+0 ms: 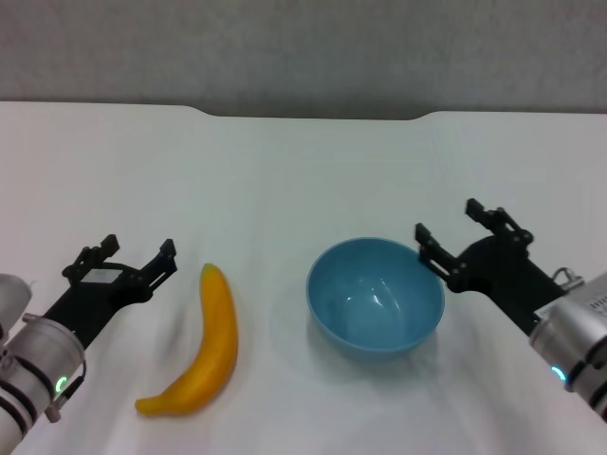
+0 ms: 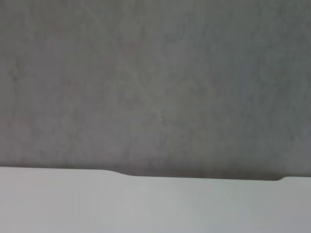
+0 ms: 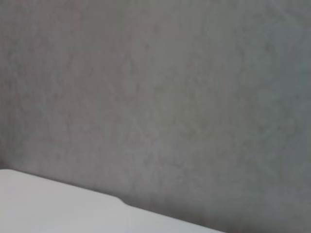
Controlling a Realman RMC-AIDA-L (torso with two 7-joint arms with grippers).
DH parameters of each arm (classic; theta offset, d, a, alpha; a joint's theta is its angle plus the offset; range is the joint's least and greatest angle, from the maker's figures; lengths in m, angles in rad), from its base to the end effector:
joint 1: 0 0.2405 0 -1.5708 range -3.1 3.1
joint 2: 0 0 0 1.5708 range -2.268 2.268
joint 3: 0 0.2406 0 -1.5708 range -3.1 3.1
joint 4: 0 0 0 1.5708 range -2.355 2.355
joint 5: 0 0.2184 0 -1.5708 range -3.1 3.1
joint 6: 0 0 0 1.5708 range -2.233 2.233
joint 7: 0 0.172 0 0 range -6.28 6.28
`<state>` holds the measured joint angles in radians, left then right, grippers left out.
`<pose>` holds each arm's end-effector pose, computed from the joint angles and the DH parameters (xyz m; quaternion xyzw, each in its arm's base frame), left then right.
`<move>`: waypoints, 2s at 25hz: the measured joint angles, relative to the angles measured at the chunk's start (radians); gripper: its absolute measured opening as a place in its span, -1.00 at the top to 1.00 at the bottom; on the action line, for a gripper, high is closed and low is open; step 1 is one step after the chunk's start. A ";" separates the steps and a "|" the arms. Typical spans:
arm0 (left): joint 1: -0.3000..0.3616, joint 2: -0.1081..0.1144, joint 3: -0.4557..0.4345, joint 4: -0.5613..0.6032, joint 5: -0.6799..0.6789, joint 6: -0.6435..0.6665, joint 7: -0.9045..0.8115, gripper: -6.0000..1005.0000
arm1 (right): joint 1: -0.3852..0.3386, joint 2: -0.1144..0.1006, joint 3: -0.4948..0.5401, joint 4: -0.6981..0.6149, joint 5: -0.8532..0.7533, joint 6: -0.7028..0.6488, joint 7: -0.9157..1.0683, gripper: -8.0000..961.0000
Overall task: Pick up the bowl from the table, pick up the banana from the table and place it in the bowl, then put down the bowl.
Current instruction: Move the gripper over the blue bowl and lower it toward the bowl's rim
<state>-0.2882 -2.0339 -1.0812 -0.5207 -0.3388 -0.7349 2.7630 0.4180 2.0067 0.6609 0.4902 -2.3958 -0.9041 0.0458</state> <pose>-0.3063 0.3549 -0.0588 -0.7499 -0.3408 -0.2771 0.4947 0.2571 0.3550 -0.0834 -0.8121 0.1904 0.2731 0.4792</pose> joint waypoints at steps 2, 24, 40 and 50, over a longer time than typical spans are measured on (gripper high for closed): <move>0.022 0.005 -0.008 -0.068 0.021 0.053 -0.004 -0.78 | -0.014 -0.006 0.012 0.065 -0.001 0.056 -0.033 -0.68; 0.202 0.003 -0.196 -0.880 0.211 1.120 0.068 -0.78 | -0.239 -0.005 0.610 0.825 0.009 1.161 -0.367 -0.68; 0.221 0.001 -0.218 -0.880 0.213 1.135 0.068 -0.78 | -0.006 -0.008 1.053 0.790 0.100 1.885 -0.399 -0.67; 0.217 0.001 -0.215 -0.877 0.213 1.129 0.066 -0.78 | 0.093 -0.008 1.116 0.600 0.105 1.929 -0.469 -0.67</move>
<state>-0.0711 -2.0325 -1.2961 -1.3979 -0.1260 0.3936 2.8285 0.5109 1.9990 1.7765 1.0907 -2.2909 1.0245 -0.4232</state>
